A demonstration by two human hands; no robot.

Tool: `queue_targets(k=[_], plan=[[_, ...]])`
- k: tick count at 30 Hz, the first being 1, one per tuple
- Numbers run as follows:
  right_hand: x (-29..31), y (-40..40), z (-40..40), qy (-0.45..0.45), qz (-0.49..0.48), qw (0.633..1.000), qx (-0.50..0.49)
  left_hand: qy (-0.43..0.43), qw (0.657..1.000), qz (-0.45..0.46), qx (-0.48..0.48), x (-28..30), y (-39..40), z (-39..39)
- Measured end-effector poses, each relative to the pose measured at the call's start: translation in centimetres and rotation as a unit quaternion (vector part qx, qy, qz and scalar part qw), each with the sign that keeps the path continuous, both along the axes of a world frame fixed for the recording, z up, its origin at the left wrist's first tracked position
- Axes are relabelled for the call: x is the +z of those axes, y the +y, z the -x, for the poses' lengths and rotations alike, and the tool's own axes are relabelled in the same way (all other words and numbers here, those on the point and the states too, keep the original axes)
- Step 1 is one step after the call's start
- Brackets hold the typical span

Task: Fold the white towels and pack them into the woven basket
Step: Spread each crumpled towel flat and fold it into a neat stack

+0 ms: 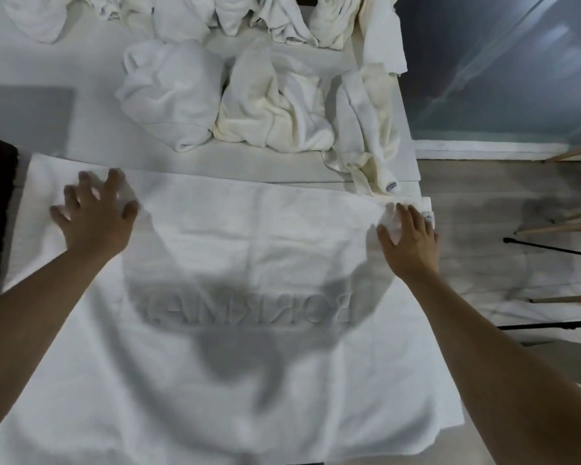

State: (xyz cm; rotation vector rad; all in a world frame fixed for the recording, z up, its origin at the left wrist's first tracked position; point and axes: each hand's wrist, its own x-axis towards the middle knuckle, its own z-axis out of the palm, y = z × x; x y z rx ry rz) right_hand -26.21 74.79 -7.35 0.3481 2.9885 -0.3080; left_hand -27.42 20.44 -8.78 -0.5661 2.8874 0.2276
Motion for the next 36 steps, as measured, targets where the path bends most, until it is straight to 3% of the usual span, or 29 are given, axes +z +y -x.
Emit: queue_targets(k=[5,8,21,27,32,36], plan=[[-0.8,1.5,-2.0,-0.106,0.034,0.993,0.025,0.041,0.993,0.015,-0.109,-0.4,8.4,-6.5],[-0.1,1.9,-1.5,-0.129,0.040,0.990,0.040,0.016,0.988,0.013,-0.152,-0.6,15.0,-11.4],[1.1,8.8,-2.1,-0.189,0.053,0.948,0.251,-0.066,0.997,-0.012,-0.024,1.8,40.0,-27.2],[1.7,11.7,-1.5,-0.179,0.039,0.930,0.318,-0.078,0.988,-0.057,-0.116,2.5,50.3,-34.2],[2.3,13.0,-0.7,-0.192,0.023,0.920,0.340,-0.083,0.990,-0.070,-0.086,3.1,55.5,-37.6],[2.0,13.1,0.0,-0.176,0.060,0.938,0.293,-0.073,0.993,-0.090,-0.024,3.3,56.9,-37.7]])
